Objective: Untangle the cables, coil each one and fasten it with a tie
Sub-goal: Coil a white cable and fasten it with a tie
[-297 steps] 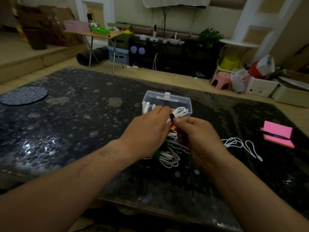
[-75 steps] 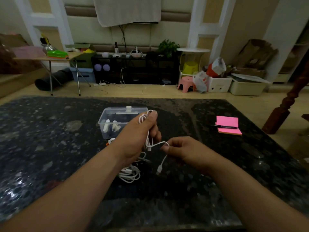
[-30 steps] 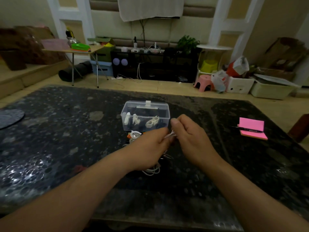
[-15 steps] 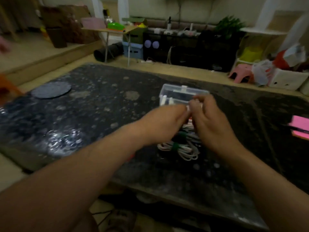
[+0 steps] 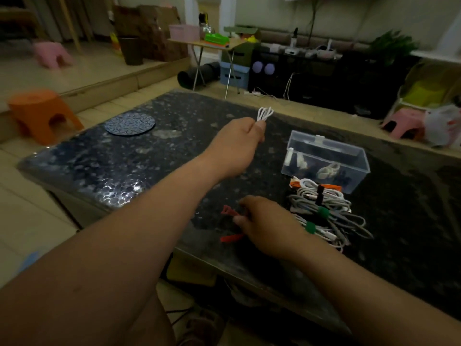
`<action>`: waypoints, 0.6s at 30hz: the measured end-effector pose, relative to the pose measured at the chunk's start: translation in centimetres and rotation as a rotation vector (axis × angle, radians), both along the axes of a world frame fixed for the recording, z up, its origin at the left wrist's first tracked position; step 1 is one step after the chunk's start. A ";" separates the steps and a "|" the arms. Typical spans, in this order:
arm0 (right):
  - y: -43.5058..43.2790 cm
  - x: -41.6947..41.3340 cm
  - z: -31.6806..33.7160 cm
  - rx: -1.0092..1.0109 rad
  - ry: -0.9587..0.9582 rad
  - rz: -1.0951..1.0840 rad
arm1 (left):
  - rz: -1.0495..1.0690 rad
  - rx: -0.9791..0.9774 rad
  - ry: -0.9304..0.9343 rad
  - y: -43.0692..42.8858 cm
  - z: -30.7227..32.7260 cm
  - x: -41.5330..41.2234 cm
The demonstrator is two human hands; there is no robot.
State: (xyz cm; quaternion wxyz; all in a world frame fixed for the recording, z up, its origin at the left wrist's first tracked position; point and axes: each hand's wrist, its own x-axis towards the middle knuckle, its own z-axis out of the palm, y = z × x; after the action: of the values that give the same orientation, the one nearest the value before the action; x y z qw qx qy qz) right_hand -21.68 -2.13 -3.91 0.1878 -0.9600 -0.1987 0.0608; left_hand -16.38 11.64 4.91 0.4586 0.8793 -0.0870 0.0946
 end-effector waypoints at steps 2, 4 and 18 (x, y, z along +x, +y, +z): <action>1.2 0.6 -0.6 -0.055 -0.019 0.011 | -0.013 0.002 0.010 -0.2 0.1 0.1; 1.9 1.0 -0.8 -0.110 -0.033 0.027 | -0.038 0.001 0.018 -0.4 0.1 0.2; -12.7 0.6 7.5 0.682 -0.208 -0.641 | -0.410 -0.449 0.421 -8.9 -0.5 -3.7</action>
State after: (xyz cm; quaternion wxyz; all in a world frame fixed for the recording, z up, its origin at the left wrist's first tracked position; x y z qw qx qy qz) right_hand -21.07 -14.83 3.56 0.4804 -0.8575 0.0809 -0.1654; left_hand -20.09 2.71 4.46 0.6573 0.7214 -0.1422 -0.1655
